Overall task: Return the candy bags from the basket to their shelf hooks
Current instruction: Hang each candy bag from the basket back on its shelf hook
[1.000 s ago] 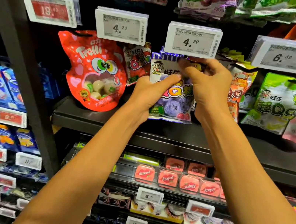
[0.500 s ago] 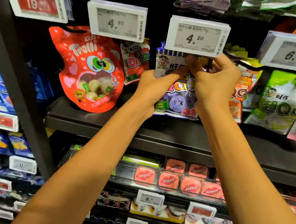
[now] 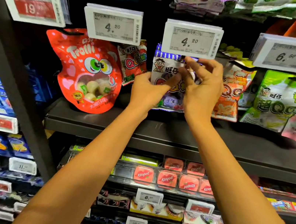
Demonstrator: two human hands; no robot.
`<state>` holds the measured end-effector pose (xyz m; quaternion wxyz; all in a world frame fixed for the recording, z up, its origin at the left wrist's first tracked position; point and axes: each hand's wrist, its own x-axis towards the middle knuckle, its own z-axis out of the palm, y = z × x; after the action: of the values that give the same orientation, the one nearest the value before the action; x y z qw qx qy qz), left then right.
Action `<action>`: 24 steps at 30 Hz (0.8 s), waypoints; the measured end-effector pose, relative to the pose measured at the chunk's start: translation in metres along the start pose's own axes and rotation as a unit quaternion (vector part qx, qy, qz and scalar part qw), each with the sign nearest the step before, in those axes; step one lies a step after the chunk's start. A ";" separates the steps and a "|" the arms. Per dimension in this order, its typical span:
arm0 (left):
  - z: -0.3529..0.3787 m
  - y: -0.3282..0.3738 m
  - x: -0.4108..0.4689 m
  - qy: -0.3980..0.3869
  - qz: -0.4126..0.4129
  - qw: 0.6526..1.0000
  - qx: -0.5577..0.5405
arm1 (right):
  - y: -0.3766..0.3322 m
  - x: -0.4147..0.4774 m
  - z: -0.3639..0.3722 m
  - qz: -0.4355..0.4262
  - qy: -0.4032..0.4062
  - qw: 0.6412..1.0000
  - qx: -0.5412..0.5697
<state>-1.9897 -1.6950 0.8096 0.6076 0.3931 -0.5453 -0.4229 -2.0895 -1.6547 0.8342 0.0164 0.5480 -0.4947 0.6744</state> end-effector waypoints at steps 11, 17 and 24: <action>-0.019 -0.021 -0.008 -0.007 -0.020 0.992 0.123 | 0.012 -0.009 0.005 0.013 0.017 0.999 0.026; -0.025 -0.018 -0.048 0.067 0.028 0.972 0.222 | 0.020 -0.040 -0.030 0.067 -0.010 0.997 0.046; -0.007 -0.040 -0.142 0.149 0.096 0.974 0.142 | 0.056 -0.117 -0.108 0.111 -0.019 0.992 0.051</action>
<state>-1.9929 -1.5740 0.7245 0.6580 0.4797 -0.5382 -0.2174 -2.1530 -1.5488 0.7191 -0.0956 0.5023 -0.5178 0.6859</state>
